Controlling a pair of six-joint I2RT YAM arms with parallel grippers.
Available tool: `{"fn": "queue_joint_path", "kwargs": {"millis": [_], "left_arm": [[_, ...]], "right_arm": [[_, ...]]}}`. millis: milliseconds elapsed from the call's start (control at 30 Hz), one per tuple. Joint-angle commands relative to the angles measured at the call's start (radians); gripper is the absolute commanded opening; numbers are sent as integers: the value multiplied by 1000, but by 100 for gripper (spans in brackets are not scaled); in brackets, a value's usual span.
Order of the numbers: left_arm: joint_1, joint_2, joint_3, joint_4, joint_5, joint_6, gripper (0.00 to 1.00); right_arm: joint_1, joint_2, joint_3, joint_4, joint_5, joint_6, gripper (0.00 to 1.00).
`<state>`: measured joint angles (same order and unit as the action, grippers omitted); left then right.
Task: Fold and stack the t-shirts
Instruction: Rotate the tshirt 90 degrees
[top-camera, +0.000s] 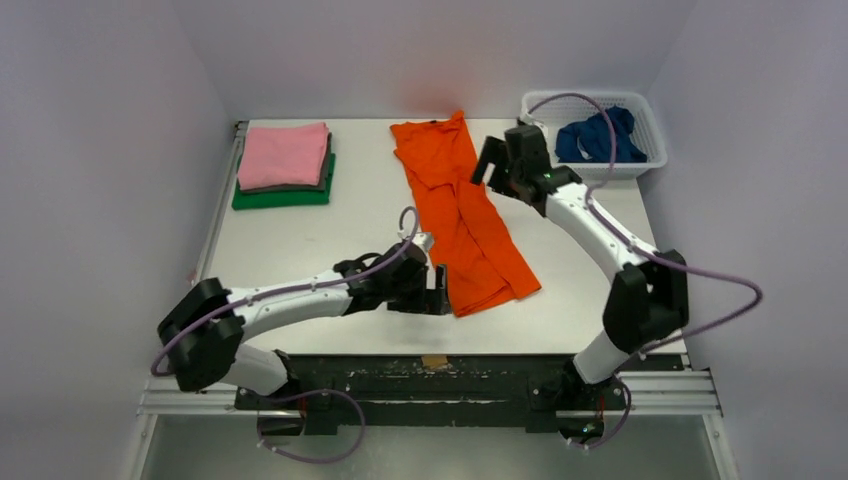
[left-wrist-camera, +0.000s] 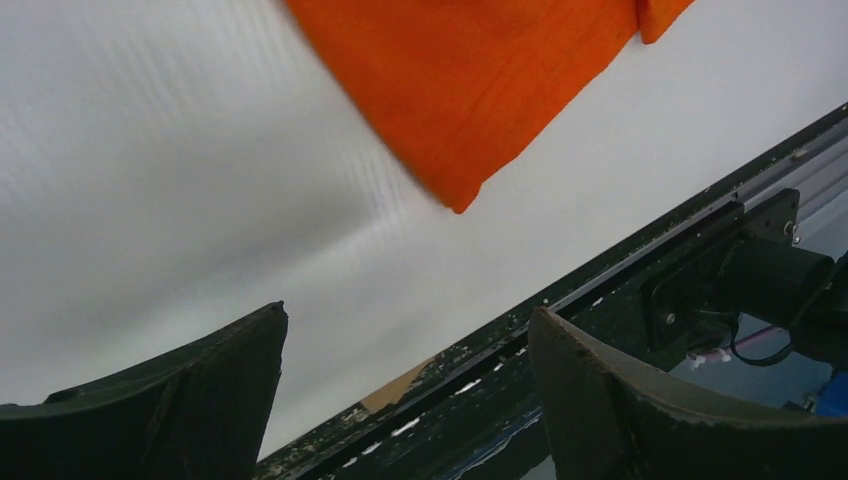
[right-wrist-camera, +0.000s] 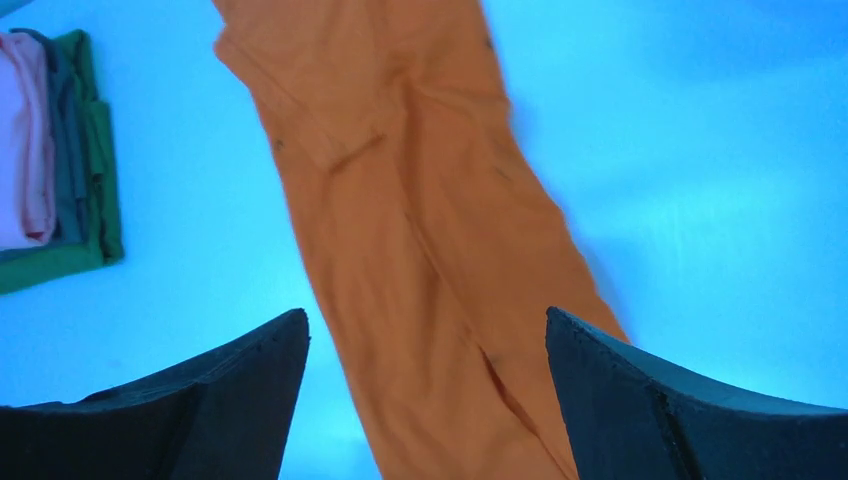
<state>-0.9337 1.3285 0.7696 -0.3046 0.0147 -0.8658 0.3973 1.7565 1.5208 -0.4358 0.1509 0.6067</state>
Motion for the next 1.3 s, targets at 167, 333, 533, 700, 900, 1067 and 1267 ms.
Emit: {"fn": "queue_joint_path", "kwargs": {"millis": [167, 333, 533, 700, 900, 1067, 1267], "left_arm": [[-118, 340, 281, -5, -83, -94, 73], [-119, 455, 338, -23, -99, -139, 59], [-120, 527, 380, -81, -115, -152, 26], [-125, 508, 364, -140, -121, -137, 0], [-129, 289, 124, -174, -184, -162, 0], [-129, 107, -24, -230, -238, -197, 0], [-131, -19, -116, -245, -231, -230, 0]], "right_arm": [[-158, -354, -595, 76, 29, 71, 85], [-172, -446, -655, 50, 63, 70, 85], [-179, -516, -691, 30, 77, 78, 85], [-180, -546, -744, -16, 52, 108, 84], [-159, -599, -842, -18, -142, 64, 74], [36, -663, -932, -53, -148, 101, 74], [297, -655, -996, -13, -182, 251, 72]]}}
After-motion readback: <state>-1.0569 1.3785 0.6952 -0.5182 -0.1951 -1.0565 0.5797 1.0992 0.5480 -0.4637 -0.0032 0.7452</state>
